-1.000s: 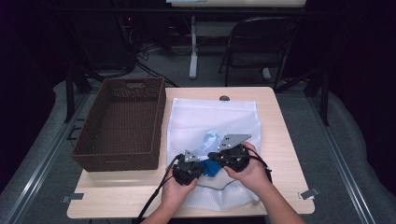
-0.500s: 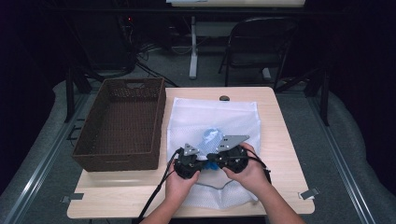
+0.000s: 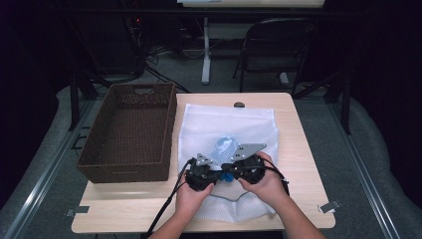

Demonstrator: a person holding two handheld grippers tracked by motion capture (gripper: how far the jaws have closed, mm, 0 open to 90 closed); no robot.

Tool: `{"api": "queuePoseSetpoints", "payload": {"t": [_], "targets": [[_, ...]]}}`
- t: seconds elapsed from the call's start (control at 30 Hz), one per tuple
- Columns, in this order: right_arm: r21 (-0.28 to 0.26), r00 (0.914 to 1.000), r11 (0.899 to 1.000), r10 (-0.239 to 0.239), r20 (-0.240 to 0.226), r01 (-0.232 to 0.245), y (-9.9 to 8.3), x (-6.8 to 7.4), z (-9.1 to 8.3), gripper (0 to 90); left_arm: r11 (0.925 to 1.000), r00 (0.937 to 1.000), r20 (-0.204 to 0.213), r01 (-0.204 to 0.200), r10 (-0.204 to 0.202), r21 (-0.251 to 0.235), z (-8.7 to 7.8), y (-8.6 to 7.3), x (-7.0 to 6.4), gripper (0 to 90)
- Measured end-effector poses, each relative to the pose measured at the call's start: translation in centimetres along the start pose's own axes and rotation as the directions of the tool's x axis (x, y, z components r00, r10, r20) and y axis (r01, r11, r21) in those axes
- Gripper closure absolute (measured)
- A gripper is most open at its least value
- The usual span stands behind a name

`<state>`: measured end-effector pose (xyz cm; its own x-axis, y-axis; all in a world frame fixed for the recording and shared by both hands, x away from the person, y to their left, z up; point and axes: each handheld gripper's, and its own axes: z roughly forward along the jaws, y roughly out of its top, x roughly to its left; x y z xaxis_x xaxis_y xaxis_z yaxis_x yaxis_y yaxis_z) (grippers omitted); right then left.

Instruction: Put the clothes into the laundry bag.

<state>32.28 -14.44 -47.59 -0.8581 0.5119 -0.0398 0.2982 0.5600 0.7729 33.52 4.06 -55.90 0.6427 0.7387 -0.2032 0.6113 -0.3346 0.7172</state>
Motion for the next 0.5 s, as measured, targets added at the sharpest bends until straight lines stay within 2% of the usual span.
{"api": "queuePoseSetpoints", "payload": {"t": [0.07, 0.2, 0.27, 0.5], "targets": [[-0.001, 1.0000, 1.000, 0.000, 0.001, 0.000, 0.0, 0.0, 0.0, 89.0, 0.9999, 0.9999, 0.007, -0.010, 0.010, 0.008, -0.3, 0.0, 0.1, 66.5], [-0.002, 1.0000, 1.000, 0.001, 0.002, -0.001, 0.0, -0.1, 0.0, 89.0, 1.0000, 0.9998, 0.017, -0.002, 0.002, 0.006, -0.7, 0.0, 0.0, 62.8], [-0.003, 1.0000, 1.000, 0.003, 0.003, -0.003, 0.0, -0.1, -0.1, 89.0, 0.9999, 0.9999, 0.009, -0.013, 0.013, 0.010, -1.0, 0.0, -0.1, 61.3], [-0.005, 1.0000, 1.000, 0.004, 0.002, -0.004, 0.0, -0.2, -0.1, 89.0, 0.9997, 0.9996, 0.021, -0.021, 0.021, 0.014, -2.0, -0.2, -0.3, 58.0]]}}
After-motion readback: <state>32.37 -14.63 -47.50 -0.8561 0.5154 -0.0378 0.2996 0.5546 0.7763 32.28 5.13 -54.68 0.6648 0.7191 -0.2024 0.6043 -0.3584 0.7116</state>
